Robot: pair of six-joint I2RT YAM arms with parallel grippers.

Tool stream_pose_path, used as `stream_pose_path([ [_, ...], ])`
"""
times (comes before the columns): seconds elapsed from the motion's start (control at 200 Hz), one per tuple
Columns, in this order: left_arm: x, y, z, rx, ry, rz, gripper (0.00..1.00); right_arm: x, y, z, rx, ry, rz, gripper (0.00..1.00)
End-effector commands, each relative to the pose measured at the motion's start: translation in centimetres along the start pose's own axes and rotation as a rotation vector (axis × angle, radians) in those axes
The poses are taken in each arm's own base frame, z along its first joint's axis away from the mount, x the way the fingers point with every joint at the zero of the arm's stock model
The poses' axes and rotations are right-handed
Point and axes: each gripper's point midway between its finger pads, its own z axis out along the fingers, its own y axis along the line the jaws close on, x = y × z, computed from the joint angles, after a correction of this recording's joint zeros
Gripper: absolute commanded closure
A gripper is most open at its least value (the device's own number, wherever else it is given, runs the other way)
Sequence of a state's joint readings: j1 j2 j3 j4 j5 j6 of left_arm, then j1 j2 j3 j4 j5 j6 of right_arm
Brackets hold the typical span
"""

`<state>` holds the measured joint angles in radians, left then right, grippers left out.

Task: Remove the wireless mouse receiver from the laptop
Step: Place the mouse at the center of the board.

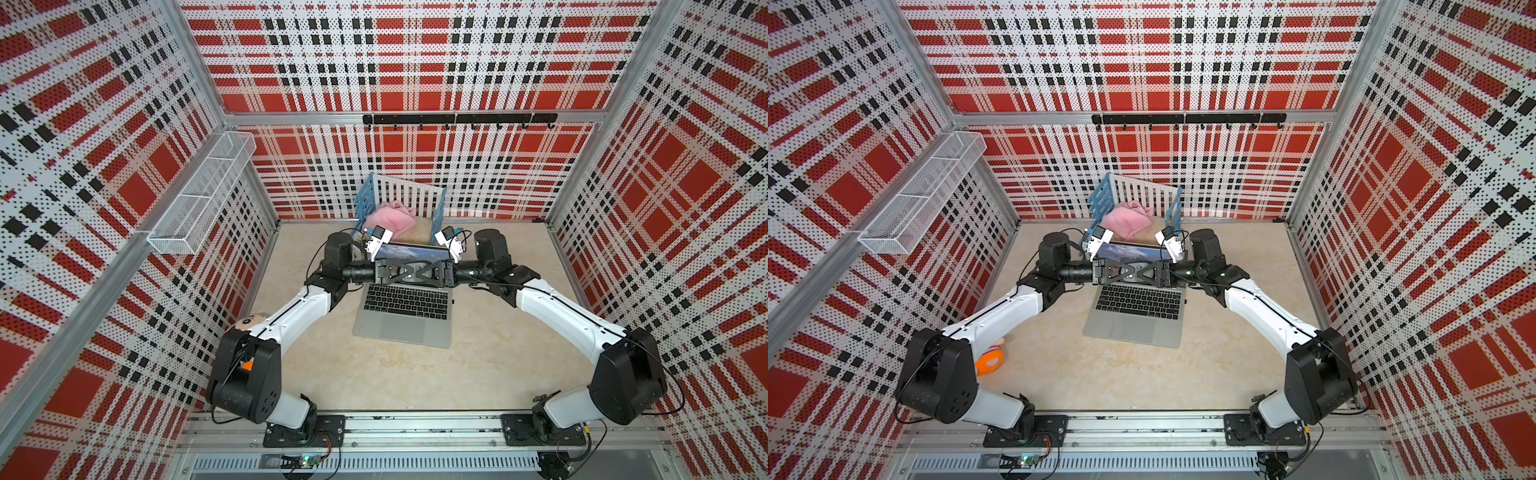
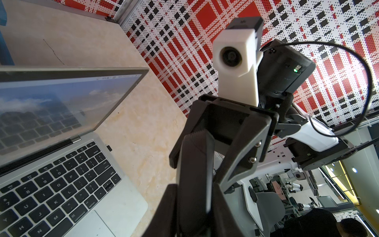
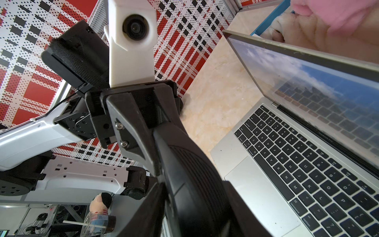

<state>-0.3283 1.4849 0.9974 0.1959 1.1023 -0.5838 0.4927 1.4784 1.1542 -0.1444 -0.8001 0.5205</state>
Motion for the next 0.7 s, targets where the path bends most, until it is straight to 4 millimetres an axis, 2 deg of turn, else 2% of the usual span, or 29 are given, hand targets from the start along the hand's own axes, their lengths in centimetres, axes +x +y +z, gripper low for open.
stream_pose_path([
  [0.0,-0.1,-0.6,-0.3,0.007,-0.010,0.015,1.00,-0.2,1.1,0.3,-0.044,0.001,-0.044,0.51],
  [0.14,-0.1,-0.6,-0.5,0.009,-0.012,0.014,1.00,0.1,1.3,0.4,-0.070,0.012,-0.038,0.44],
  [0.271,-0.2,-0.6,-0.8,0.007,-0.017,0.015,1.00,0.3,1.3,0.5,-0.079,0.021,-0.037,0.44],
  [0.396,-0.3,-0.4,-1.0,0.003,-0.021,0.013,1.00,0.7,1.2,0.7,-0.091,0.038,-0.028,0.46],
  [0.696,-0.2,-0.6,-0.8,0.008,-0.017,0.015,1.00,1.3,0.7,0.8,-0.087,0.048,-0.017,0.60],
])
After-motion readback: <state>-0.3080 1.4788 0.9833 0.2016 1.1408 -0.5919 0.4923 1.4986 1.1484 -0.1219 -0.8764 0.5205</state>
